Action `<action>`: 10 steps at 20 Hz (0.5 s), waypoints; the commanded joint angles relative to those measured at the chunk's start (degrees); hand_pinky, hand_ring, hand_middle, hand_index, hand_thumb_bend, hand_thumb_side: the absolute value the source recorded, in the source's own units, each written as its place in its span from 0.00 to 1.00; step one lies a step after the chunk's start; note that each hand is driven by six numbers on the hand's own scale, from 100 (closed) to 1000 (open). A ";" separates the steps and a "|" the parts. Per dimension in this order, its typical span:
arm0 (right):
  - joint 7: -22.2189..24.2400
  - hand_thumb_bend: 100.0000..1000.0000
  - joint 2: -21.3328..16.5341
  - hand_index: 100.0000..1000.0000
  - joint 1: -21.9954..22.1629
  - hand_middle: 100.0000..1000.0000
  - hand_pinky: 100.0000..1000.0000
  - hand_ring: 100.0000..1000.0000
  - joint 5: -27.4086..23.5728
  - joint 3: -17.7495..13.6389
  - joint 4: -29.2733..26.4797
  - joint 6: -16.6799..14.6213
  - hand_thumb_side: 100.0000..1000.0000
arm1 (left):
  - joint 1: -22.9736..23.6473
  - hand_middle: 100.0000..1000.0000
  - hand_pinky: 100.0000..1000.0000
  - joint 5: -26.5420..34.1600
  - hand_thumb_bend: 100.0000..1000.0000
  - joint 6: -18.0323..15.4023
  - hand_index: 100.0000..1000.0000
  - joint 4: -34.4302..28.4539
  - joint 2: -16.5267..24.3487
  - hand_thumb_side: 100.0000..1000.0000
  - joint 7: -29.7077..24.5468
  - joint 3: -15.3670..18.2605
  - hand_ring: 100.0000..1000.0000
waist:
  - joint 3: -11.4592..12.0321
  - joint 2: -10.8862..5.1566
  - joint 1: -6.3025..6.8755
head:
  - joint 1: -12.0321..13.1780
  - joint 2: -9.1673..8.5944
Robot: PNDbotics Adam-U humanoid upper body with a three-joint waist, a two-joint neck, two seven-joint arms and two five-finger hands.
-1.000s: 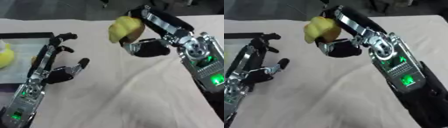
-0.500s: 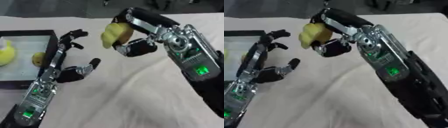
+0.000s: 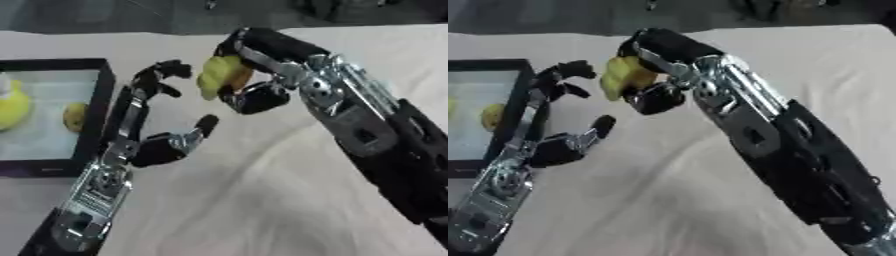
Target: Pick up the objects with one hand, pass them to the other hand, and then place them into the box on the other side of the table.
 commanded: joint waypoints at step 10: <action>0.59 0.06 0.81 0.64 -1.05 0.51 0.72 0.66 1.05 0.41 -0.77 -1.85 0.00 | -1.99 0.60 0.54 -0.65 0.48 4.79 0.75 0.80 -2.31 0.44 7.88 -0.11 0.84 | 0.12 -2.08 0.02 | 0.18 -0.17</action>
